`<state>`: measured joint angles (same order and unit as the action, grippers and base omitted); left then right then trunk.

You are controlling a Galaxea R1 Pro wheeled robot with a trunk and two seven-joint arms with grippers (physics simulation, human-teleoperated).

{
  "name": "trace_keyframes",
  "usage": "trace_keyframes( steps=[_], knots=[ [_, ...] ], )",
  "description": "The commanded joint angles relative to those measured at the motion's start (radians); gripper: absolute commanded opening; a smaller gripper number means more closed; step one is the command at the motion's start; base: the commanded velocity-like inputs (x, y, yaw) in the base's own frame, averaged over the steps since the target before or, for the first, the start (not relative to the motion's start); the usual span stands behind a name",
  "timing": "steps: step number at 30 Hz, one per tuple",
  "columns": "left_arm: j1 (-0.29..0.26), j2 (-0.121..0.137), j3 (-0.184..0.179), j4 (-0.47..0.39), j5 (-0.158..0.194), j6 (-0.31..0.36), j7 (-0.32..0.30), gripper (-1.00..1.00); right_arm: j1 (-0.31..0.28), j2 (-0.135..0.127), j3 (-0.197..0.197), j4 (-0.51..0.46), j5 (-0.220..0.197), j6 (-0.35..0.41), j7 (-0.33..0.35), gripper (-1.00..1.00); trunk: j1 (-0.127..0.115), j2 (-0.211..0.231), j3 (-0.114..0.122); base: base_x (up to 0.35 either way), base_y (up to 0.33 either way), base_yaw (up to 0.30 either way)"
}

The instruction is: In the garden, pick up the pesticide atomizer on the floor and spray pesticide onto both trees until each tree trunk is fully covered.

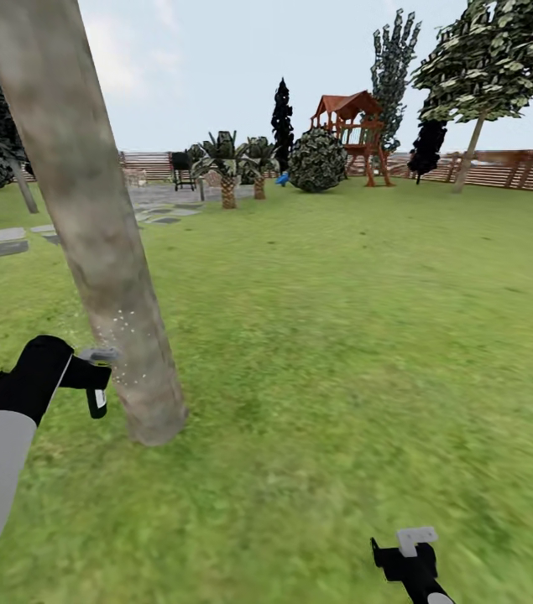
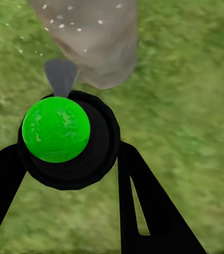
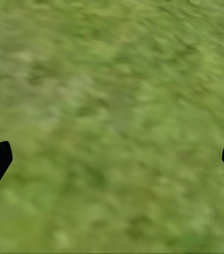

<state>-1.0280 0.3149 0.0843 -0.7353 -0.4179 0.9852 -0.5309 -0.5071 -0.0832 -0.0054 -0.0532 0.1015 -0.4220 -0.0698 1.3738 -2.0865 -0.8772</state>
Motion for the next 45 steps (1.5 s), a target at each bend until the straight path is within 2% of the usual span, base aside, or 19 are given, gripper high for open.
trace_keyframes(
  steps=[1, 4, 7, 10, 17, 21, 27, 36, 45],
  knots=[
    [0.008, -0.001, 0.003, -0.001, -0.011, 0.002, -0.009, -1.00, -0.001, 0.001, -0.001, 0.001, 0.011, -0.002, -0.007, 1.00, 0.000, 0.000, -0.001, 0.094, -0.273, 0.224],
    [0.019, -0.001, 0.003, 0.000, -0.006, 0.001, -0.009, -1.00, -0.001, 0.002, -0.001, 0.001, 0.011, -0.002, -0.007, 1.00, 0.000, 0.000, -0.001, 0.104, -0.273, 0.265],
    [0.032, -0.020, 0.003, -0.001, -0.009, 0.001, -0.009, -1.00, -0.001, 0.002, -0.001, 0.001, 0.011, -0.002, -0.007, 1.00, 0.000, 0.000, -0.001, 0.173, -0.243, 0.276],
    [0.034, -0.024, 0.003, -0.001, -0.009, 0.001, -0.009, -1.00, -0.001, 0.002, -0.001, 0.001, 0.011, -0.002, -0.007, 1.00, 0.000, 0.000, -0.001, 0.226, -0.200, 0.277],
    [0.072, -0.010, 0.012, 0.006, -0.009, 0.000, -0.006, -1.00, -0.001, 0.002, -0.001, 0.001, 0.011, -0.002, -0.007, 1.00, 0.000, 0.000, -0.001, 0.276, -0.154, 0.071],
    [0.110, -0.016, 0.011, 0.006, -0.010, -0.002, -0.001, -1.00, -0.001, 0.002, -0.001, 0.001, 0.011, -0.002, -0.007, 1.00, 0.000, 0.000, -0.001, 0.211, -0.195, 0.051],
    [0.120, -0.010, 0.013, 0.015, -0.010, 0.000, 0.024, -1.00, -0.001, 0.003, -0.001, 0.001, 0.011, -0.001, -0.007, 1.00, 0.000, 0.000, -0.001, 0.044, -0.267, 0.265],
    [0.121, -0.022, 0.018, 0.012, -0.004, -0.005, 0.036, -1.00, -0.001, 0.003, -0.001, 0.001, 0.011, -0.002, -0.007, 1.00, 0.000, 0.000, -0.001, 0.165, -0.217, 0.269],
    [0.121, -0.022, 0.017, 0.013, -0.003, -0.006, 0.037, -1.00, -0.001, 0.002, -0.001, 0.001, 0.011, -0.001, -0.007, 1.00, 0.000, 0.000, -0.001, -0.027, -0.275, 0.022]
  ],
)
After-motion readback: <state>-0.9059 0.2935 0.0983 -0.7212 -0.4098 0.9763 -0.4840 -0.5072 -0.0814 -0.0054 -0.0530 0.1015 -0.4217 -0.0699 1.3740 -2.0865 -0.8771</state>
